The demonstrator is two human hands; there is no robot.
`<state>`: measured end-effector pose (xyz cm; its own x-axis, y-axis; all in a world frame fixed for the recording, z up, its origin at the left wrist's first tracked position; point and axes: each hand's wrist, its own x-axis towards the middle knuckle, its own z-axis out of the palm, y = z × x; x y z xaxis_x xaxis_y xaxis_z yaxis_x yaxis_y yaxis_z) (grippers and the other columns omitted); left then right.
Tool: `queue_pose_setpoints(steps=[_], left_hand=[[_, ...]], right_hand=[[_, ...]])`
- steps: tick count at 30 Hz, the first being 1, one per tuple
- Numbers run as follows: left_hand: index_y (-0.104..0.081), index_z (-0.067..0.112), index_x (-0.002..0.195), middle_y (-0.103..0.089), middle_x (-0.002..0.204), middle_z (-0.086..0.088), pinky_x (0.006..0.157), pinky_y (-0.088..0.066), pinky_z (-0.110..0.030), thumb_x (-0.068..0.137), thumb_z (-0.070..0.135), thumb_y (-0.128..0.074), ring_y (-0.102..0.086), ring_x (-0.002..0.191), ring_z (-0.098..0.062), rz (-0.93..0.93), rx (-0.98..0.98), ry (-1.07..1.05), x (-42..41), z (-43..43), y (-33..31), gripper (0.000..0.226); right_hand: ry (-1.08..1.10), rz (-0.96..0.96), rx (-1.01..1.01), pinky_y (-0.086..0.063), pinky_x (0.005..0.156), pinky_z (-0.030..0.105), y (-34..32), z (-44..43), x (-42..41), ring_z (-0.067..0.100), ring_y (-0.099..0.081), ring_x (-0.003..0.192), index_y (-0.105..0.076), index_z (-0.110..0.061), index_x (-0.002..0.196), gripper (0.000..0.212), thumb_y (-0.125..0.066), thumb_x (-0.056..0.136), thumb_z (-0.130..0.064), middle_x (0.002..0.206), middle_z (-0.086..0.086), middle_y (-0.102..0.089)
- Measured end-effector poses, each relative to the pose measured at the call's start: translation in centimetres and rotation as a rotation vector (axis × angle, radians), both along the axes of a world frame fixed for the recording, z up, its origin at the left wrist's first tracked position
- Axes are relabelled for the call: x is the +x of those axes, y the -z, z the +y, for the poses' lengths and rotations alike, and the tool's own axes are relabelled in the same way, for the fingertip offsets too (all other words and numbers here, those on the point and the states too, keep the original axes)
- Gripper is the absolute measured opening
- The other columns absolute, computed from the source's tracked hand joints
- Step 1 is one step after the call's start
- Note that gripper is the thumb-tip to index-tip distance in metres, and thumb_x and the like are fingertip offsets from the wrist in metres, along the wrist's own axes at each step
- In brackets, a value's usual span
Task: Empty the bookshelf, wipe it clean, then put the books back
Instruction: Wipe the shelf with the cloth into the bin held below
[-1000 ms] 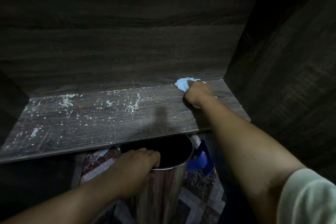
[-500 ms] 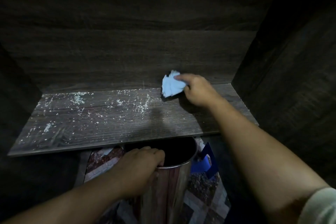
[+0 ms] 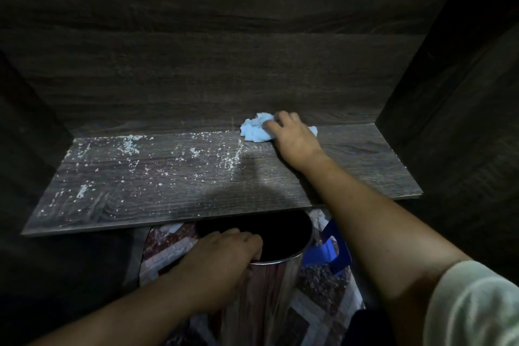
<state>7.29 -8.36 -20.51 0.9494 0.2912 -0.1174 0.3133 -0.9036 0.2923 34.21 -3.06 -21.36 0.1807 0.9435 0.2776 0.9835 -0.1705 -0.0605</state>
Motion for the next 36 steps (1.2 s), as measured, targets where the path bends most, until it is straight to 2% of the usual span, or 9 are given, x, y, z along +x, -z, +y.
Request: queue_pose_setpoints(steps=[3, 7, 11, 15, 22, 25, 29, 33, 36], left_hand=[[-0.035, 0.036, 0.097, -0.051, 0.107, 0.012, 0.079, -0.032, -0.026, 0.086, 0.023, -0.054, -0.044, 0.103, -0.010, 0.010, -0.004, -0.003, -0.1, -0.1, 0.0, 0.025], [-0.043, 0.031, 0.103, -0.052, 0.108, 0.010, 0.082, -0.035, -0.028, 0.087, 0.022, -0.053, -0.046, 0.104, -0.012, 0.020, 0.003, -0.001, -0.1, -0.4, -0.4, 0.021], [-0.044, 0.030, 0.103, -0.053, 0.108, 0.008, 0.082, -0.034, -0.028, 0.087, 0.022, -0.053, -0.046, 0.105, -0.014, 0.031, 0.025, 0.007, 0.0, -0.5, -0.6, 0.021], [-0.045, 0.030, 0.105, -0.053, 0.109, 0.008, 0.084, -0.035, -0.029, 0.088, 0.024, -0.054, -0.047, 0.105, -0.013, 0.031, 0.025, 0.023, 0.2, -0.6, -1.1, 0.020], [-0.046, 0.028, 0.104, -0.054, 0.109, 0.008, 0.081, -0.033, -0.028, 0.089, 0.026, -0.052, -0.047, 0.105, -0.014, -0.007, 0.054, 0.042, 0.4, -0.9, -1.8, 0.016], [-0.046, 0.027, 0.104, -0.056, 0.110, 0.007, 0.085, -0.036, -0.030, 0.090, 0.028, -0.053, -0.048, 0.106, -0.015, -0.005, 0.067, 0.048, 0.6, -0.9, -2.0, 0.016], [-0.046, 0.028, 0.104, -0.055, 0.111, 0.007, 0.085, -0.036, -0.030, 0.090, 0.028, -0.053, -0.047, 0.106, -0.015, -0.015, 0.058, 0.041, 0.8, -0.6, -1.7, 0.016], [-0.046, 0.028, 0.104, -0.056, 0.110, 0.007, 0.085, -0.037, -0.031, 0.090, 0.027, -0.052, -0.048, 0.106, -0.016, -0.004, 0.054, 0.055, 0.8, -0.3, -1.3, 0.016], [-0.047, 0.027, 0.104, -0.056, 0.110, 0.007, 0.083, -0.036, -0.030, 0.089, 0.027, -0.052, -0.048, 0.105, -0.016, -0.022, 0.043, 0.054, 1.0, -0.3, -1.2, 0.016]], right_hand=[[0.028, 0.059, -0.122, -0.044, 0.093, 0.046, -0.1, 0.2, 0.2, 0.033, -0.044, 0.114, -0.049, -0.019, 0.138, 0.046, -0.049, 0.093, -0.011, 0.130, 0.013, -0.047], [0.064, 0.132, -0.344, -0.038, 0.105, 0.042, -2.2, 0.8, 0.2, 0.031, -0.041, 0.123, -0.045, -0.031, 0.142, 0.053, -0.047, 0.092, -0.013, 0.135, 0.010, -0.045], [0.086, 0.124, -0.452, -0.036, 0.107, 0.042, -3.1, 0.3, -0.5, 0.030, -0.040, 0.128, -0.042, -0.033, 0.143, 0.054, -0.049, 0.093, -0.015, 0.139, 0.010, -0.043], [0.068, 0.126, -0.447, -0.034, 0.105, 0.032, -3.5, -2.4, -1.7, 0.029, -0.043, 0.129, -0.046, -0.029, 0.141, 0.050, -0.051, 0.093, -0.016, 0.141, 0.011, -0.046], [0.063, 0.254, -0.465, -0.032, 0.105, 0.029, -3.9, -6.8, -2.7, 0.028, -0.042, 0.130, -0.054, -0.031, 0.135, 0.047, -0.053, 0.092, -0.012, 0.139, 0.008, -0.047], [0.076, 0.374, -0.319, -0.032, 0.104, 0.027, -4.0, -8.2, -2.2, 0.028, -0.047, 0.125, -0.058, -0.024, 0.133, 0.048, -0.052, 0.090, -0.005, 0.135, 0.011, -0.050], [0.281, 0.388, -0.009, -0.033, 0.111, 0.043, -3.8, -9.6, 0.2, 0.029, -0.043, 0.123, -0.056, -0.024, 0.135, 0.049, -0.049, 0.091, -0.005, 0.130, 0.010, -0.046], [0.695, 0.249, 0.004, -0.033, 0.107, 0.046, -3.7, -10.4, 2.5, 0.034, -0.036, 0.124, -0.045, -0.028, 0.140, 0.051, -0.054, 0.091, -0.016, 0.140, 0.013, -0.033], [0.875, 0.315, -0.149, -0.030, 0.106, 0.046, -2.4, -10.8, 3.0, 0.036, -0.029, 0.128, -0.038, -0.027, 0.143, 0.056, -0.055, 0.090, -0.027, 0.146, 0.016, -0.025]])
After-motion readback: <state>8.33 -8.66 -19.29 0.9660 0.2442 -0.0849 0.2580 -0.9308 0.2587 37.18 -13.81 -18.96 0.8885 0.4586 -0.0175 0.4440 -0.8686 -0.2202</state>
